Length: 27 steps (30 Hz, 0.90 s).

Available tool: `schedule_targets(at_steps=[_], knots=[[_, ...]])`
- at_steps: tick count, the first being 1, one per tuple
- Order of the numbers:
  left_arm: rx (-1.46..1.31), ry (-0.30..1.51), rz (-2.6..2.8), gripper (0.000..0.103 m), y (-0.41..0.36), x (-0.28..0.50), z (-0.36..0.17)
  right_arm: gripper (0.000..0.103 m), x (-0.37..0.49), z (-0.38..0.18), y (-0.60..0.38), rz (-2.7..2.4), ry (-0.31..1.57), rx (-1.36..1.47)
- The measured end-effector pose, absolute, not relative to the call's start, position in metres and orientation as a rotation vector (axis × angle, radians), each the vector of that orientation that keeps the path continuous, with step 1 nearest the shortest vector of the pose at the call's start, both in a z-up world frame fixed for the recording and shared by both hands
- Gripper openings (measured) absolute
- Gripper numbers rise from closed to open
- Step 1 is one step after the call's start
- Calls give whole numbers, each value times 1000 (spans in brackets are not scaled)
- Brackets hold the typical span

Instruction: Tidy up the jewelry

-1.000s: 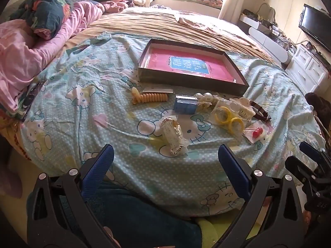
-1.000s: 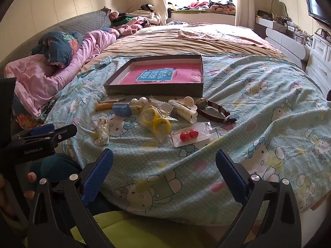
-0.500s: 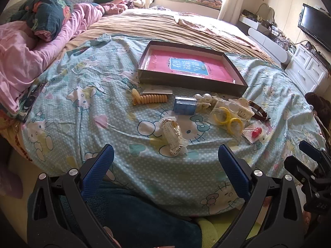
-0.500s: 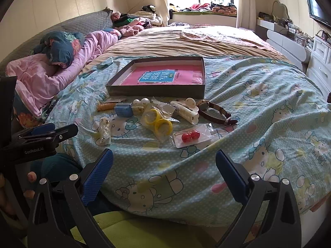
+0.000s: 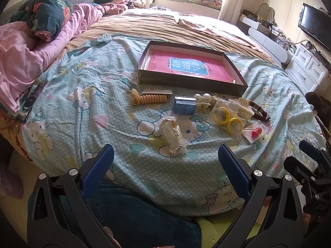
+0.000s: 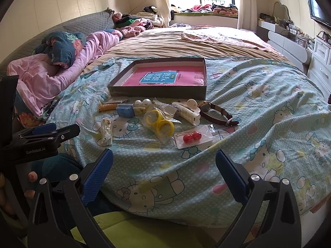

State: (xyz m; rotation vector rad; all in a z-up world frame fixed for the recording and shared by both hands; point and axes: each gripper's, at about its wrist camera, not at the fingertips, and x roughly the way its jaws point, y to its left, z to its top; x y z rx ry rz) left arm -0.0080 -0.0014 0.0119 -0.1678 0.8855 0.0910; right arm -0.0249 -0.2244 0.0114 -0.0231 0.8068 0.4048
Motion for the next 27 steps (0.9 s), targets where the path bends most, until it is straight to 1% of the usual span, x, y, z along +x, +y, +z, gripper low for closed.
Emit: schedule_targets(at_steps=[27], knots=[[-165, 887, 103, 94, 1, -7, 13, 99, -22, 9, -216, 427, 814, -30]])
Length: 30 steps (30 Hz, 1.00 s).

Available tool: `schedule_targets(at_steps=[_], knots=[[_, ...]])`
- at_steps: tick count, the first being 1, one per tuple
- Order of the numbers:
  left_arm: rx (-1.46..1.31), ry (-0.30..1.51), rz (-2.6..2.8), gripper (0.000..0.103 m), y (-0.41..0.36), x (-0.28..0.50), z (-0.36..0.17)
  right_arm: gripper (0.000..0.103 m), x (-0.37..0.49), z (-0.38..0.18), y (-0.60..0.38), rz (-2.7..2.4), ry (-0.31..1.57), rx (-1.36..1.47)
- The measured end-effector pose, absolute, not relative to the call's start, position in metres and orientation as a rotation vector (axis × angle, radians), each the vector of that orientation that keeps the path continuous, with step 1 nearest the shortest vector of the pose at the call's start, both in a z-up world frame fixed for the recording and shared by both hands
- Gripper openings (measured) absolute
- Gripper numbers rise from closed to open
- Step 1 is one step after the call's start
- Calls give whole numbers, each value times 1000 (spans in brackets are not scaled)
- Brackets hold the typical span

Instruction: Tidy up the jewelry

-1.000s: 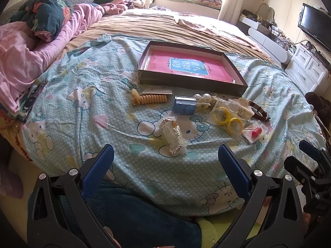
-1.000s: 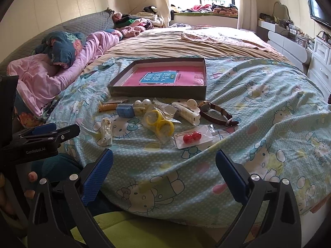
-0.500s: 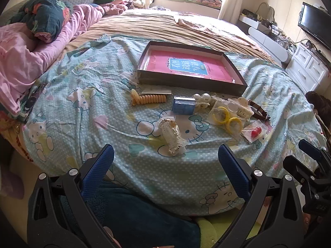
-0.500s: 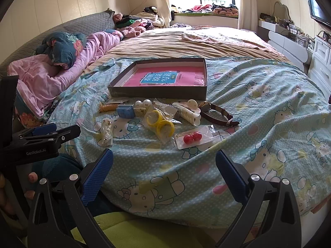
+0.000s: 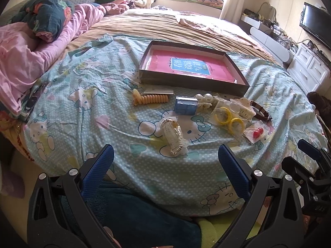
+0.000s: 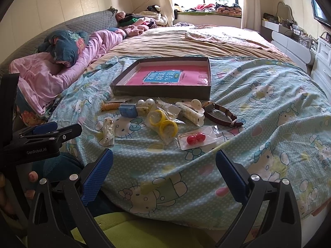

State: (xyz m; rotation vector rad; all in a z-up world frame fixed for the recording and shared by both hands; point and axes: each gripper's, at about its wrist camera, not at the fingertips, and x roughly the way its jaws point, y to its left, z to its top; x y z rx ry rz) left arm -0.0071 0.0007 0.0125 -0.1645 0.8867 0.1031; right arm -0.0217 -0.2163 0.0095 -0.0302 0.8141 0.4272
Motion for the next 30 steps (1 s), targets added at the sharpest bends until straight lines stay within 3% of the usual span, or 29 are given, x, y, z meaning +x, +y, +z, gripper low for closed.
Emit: schedule_targets(at_steps=[30], knots=[[-145, 1012, 130, 94, 8, 44, -40, 99, 49, -30, -219, 406, 907, -48]])
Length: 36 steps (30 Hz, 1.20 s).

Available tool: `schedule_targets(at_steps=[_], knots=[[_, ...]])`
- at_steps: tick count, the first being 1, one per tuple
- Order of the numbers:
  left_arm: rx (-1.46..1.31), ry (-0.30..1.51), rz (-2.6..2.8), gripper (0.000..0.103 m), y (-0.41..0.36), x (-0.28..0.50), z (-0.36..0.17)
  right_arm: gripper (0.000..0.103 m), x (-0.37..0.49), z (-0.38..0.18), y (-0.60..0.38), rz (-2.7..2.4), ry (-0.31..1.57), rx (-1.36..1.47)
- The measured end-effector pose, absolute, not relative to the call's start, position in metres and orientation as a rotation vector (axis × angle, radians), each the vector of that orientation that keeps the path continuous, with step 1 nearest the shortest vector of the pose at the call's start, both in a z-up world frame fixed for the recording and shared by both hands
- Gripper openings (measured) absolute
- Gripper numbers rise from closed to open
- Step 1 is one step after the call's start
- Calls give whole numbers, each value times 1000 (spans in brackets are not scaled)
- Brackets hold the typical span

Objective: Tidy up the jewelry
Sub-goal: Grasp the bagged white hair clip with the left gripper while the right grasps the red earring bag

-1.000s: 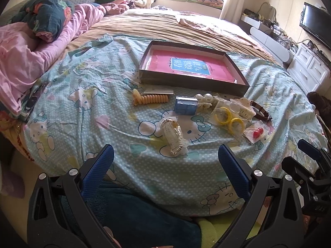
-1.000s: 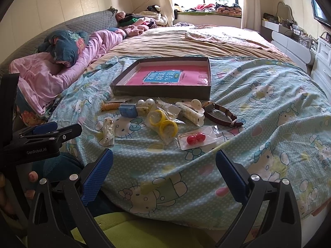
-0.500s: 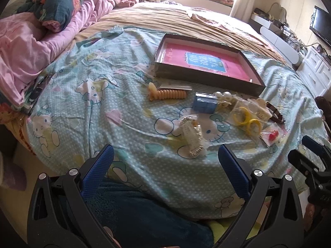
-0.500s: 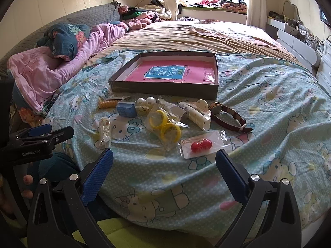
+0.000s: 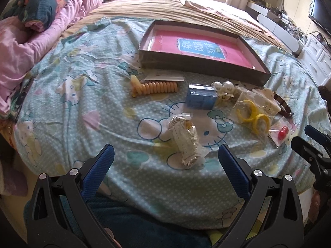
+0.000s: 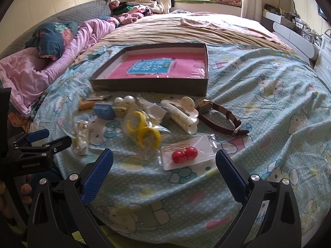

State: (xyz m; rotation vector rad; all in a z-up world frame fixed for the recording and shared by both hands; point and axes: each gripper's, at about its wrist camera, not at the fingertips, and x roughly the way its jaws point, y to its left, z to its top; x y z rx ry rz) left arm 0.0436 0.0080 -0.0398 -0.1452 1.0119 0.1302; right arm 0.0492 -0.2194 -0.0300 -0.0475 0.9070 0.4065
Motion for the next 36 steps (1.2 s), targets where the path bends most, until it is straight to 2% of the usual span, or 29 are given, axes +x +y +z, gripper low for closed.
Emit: schedule_targets(at_steps=[16, 19, 20, 24, 28, 30, 36], knots=[[-215, 1083, 124, 93, 6, 70, -72, 98, 88, -76, -227, 450, 992, -138], [-187, 1077, 127, 85, 1, 72, -73, 96, 88, -82, -223, 466, 989, -184], [-175, 1073, 130, 81, -1, 73, -73, 91, 88, -83, -222, 465, 982, -200], [-138, 1058, 145, 66, -5, 76, -71, 88, 89, -85, -225, 488, 963, -210], [-134, 1040, 120, 38, -9, 75, -67, 88, 87, -85, -229, 505, 948, -212], [-124, 1033, 116, 30, -11, 74, -64, 88, 86, -83, -231, 510, 946, -200], [-131, 1018, 92, 29, -13, 79, -56, 88, 87, -69, -250, 513, 935, -116]])
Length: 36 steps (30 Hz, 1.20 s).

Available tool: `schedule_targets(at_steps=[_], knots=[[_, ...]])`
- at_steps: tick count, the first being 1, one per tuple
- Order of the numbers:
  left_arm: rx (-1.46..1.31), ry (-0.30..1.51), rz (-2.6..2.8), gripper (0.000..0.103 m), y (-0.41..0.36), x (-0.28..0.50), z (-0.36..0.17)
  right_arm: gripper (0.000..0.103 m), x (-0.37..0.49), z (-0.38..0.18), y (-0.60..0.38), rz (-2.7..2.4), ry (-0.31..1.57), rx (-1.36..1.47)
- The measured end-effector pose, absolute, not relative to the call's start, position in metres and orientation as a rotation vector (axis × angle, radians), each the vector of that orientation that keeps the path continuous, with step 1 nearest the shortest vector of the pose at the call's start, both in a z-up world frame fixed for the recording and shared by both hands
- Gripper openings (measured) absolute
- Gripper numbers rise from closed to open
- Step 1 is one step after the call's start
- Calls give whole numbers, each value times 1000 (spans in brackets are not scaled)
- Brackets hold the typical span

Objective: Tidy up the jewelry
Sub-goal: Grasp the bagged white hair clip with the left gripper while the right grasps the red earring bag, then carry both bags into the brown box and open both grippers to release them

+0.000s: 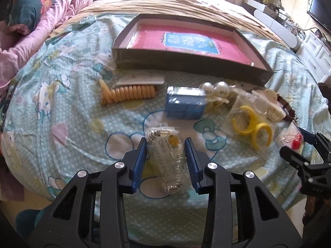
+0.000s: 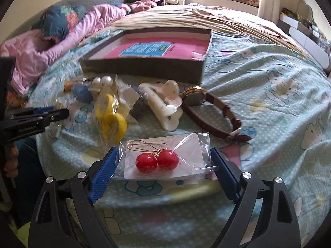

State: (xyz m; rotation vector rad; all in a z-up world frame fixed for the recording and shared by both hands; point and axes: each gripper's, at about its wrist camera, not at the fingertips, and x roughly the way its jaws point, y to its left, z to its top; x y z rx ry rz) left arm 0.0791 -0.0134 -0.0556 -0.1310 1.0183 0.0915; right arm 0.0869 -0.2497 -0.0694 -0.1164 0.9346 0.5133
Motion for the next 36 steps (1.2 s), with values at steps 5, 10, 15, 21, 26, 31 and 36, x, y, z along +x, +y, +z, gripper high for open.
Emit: schedule_targets(at_steps=[5, 10, 15, 21, 26, 31, 36], knots=[[-139, 985, 68, 25, -10, 87, -39, 88, 91, -49, -261, 504, 899, -68], [-151, 971, 44, 22, 0, 97, -29, 88, 101, -33, -260, 485, 870, -24], [-156, 954, -1, 21, 9, 112, -19, 88, 111, -20, -254, 471, 849, 10], [-166, 923, -28, 19, 18, 134, -8, 88, 129, -6, -242, 468, 817, 26], [-192, 900, -44, 18, 29, 153, 0, 88, 142, 3, -230, 465, 793, 23], [-191, 872, -51, 18, 34, 170, 8, 88, 157, 9, -219, 467, 776, 19], [-190, 866, -55, 18, 39, 191, 9, 88, 171, 7, -208, 456, 774, 9]])
